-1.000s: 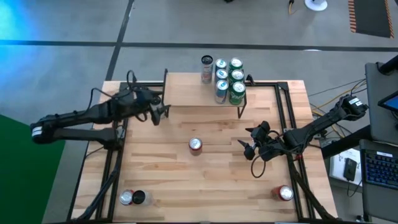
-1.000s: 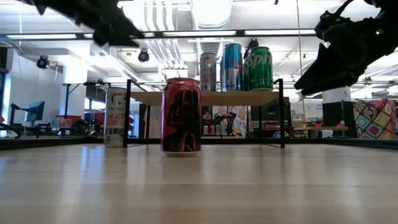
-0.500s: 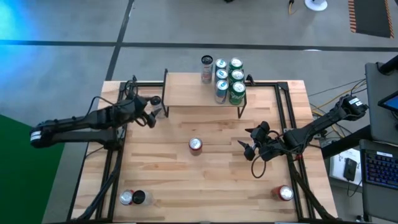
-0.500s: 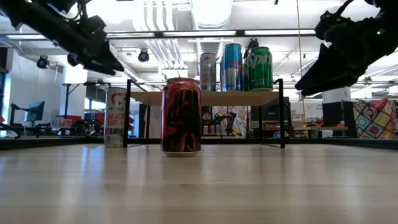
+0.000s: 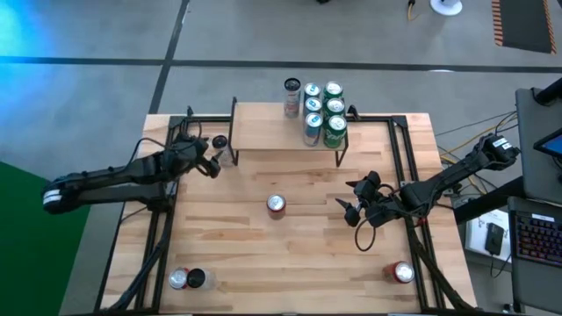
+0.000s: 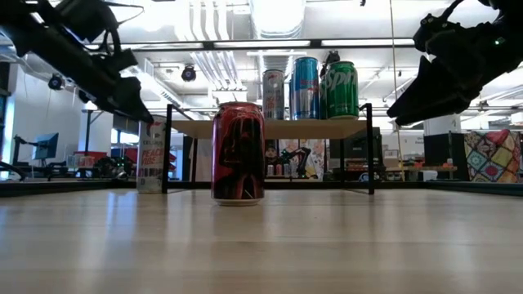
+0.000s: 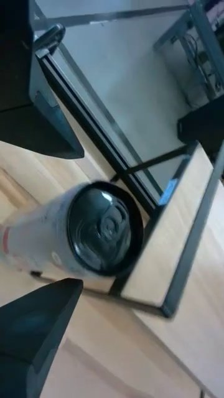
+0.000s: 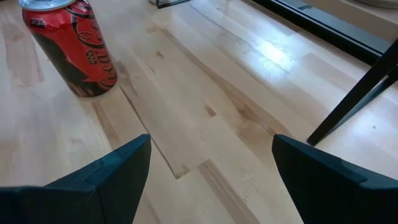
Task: Place canned beverage on shelf
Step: Put the top white pink soda can on the shelf aligned with the other white pink soda can
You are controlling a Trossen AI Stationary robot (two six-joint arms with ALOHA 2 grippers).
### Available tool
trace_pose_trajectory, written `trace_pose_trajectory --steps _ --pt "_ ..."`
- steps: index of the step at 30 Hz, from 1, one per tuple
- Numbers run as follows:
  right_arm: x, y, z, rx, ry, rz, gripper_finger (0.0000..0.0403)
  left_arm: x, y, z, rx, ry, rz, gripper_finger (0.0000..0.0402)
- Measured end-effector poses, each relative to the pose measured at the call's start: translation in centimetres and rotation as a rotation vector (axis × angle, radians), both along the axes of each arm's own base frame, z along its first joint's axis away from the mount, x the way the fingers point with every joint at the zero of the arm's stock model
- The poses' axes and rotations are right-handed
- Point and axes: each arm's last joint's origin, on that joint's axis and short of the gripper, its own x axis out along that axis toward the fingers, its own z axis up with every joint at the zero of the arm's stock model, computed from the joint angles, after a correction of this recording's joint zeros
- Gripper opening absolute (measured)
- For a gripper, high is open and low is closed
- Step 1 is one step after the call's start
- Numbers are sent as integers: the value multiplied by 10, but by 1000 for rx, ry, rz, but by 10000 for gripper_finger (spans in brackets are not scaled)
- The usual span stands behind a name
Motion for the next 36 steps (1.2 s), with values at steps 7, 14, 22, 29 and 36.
trace_pose_trajectory --steps 7,14,22,29,36 --pt "1 0 1 6 -11 1 325 3 11 -2 -27 -3 -30 316" --pt "1 1 1 11 -9 6 325 6 23 -8 -62 26 -93 316" --pt "1 2 1 29 -9 22 325 12 30 -16 -96 48 -108 308" --pt "1 2 1 46 -14 19 325 14 32 -19 -111 63 -131 252" --pt "1 3 1 53 -18 18 325 12 30 -19 -115 51 -120 234"
